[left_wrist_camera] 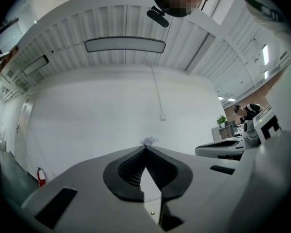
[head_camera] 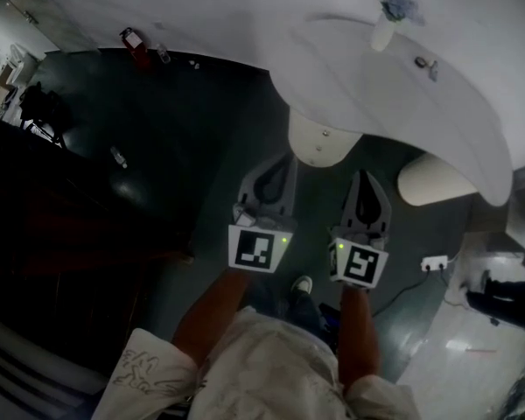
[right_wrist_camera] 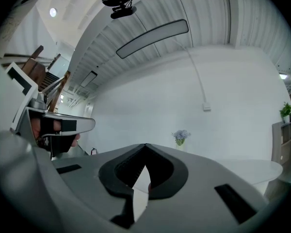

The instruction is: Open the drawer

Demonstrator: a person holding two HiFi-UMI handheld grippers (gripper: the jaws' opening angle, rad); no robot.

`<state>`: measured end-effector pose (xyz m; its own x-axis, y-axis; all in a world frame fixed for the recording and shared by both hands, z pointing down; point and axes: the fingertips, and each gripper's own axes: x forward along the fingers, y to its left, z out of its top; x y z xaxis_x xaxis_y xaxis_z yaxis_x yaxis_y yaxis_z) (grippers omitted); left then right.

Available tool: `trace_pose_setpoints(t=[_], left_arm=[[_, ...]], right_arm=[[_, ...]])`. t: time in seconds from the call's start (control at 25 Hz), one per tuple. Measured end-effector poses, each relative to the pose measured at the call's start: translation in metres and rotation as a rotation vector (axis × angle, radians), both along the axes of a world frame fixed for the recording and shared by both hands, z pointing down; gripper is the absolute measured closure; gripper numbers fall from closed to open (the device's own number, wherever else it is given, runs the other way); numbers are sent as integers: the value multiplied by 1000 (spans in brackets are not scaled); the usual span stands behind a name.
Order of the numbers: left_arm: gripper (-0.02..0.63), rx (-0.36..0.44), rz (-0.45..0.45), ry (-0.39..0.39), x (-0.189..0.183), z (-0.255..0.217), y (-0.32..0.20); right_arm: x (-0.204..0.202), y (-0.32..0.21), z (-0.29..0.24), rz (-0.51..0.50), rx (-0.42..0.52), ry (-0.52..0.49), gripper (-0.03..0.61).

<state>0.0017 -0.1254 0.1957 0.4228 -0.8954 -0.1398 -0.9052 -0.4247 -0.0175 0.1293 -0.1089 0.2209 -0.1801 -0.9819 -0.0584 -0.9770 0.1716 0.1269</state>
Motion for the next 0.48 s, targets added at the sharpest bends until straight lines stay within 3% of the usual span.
trace_pose_setpoints(t=[0.24, 0.48], left_arm=[[612, -49, 59, 26, -28, 28, -62], [612, -89, 83, 13, -35, 75, -106]], right_arm=[[-39, -53, 33, 61, -49, 21, 580], [-44, -94, 82, 119, -90, 5, 580]])
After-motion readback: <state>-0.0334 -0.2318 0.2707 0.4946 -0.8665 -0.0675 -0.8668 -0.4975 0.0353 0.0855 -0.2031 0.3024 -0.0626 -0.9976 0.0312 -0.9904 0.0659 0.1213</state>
